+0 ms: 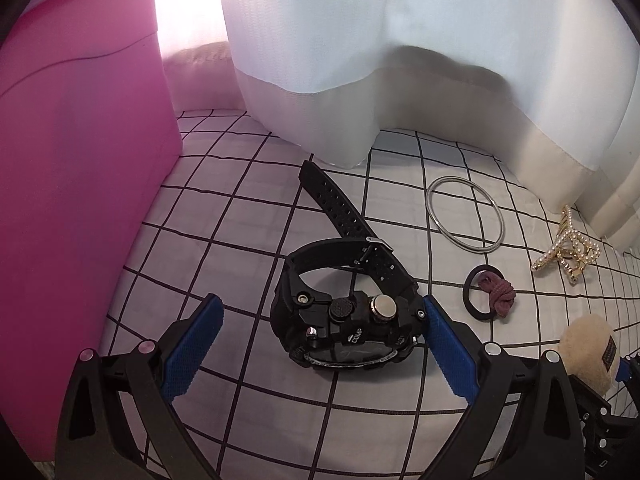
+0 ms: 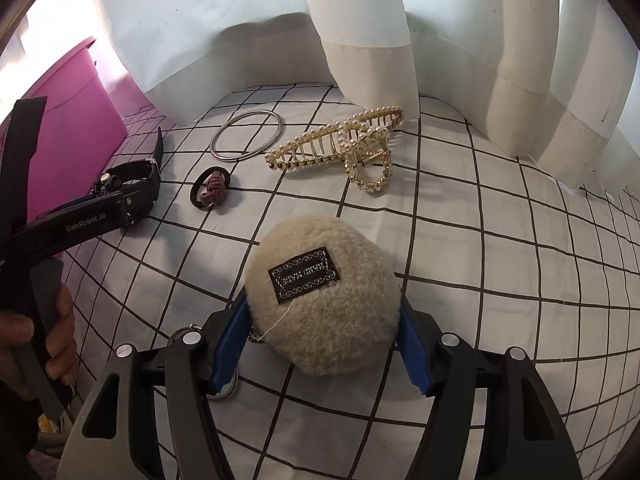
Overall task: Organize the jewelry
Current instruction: 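Grasp the black watch with the left tool while the right tool grasps the beige pouch, then lift and carry the watch and pouch with both tools over the tub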
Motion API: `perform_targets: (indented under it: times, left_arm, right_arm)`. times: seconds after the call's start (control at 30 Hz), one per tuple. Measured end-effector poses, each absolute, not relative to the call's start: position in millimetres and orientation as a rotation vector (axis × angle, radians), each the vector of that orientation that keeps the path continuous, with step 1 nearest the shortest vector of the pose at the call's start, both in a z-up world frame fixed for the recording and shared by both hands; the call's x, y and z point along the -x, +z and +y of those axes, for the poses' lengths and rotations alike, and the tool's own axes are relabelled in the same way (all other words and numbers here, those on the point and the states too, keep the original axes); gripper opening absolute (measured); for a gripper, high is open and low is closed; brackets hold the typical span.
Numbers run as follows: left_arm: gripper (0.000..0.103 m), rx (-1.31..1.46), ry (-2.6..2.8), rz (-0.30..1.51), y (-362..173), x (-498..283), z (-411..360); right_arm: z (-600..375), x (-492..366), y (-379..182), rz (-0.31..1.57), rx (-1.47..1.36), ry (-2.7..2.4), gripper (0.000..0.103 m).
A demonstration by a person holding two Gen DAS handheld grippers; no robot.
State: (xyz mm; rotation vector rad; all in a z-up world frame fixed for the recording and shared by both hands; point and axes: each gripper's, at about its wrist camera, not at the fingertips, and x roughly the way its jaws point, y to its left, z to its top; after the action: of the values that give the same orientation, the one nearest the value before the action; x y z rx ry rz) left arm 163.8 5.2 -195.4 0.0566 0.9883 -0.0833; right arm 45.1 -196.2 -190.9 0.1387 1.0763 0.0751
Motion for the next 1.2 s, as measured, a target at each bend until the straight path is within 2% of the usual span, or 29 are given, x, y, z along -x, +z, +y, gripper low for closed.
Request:
perform_targets:
  times: [0.4,0.5,0.57,0.63,0.93,1.2]
  left_arm:
    - [0.095,-0.091,-0.076,0.974,-206,-166,-2]
    - [0.085,-0.067,-0.099,0.973,-205,-163,1]
    - [0.073,-0.075,-0.115,0.964,-202,-161,-1]
    - [0.068,-0.102,-0.126,0.957,-200,-157,-5]
    - [0.067,-0.077,-0.118,0.979,-193,-140,1]
    - [0.067,-0.05,-0.143,0.929,-155,-109,6]
  right_arm:
    - [-188,-43,-193,1.041,-0.077,0.063,0.064]
    - [-188,-44,-192,1.039,-0.069,0.07,0.063]
    - [-188,-44,-192,1.034,-0.068,0.075,0.061]
    - [-188,-43,-190,1.027,-0.064,0.076,0.061]
    - [-196,-33,-176,1.0,-0.102,0.093,0.06]
    - [-206,-17,-149,0.974,-0.122,0.113,0.06]
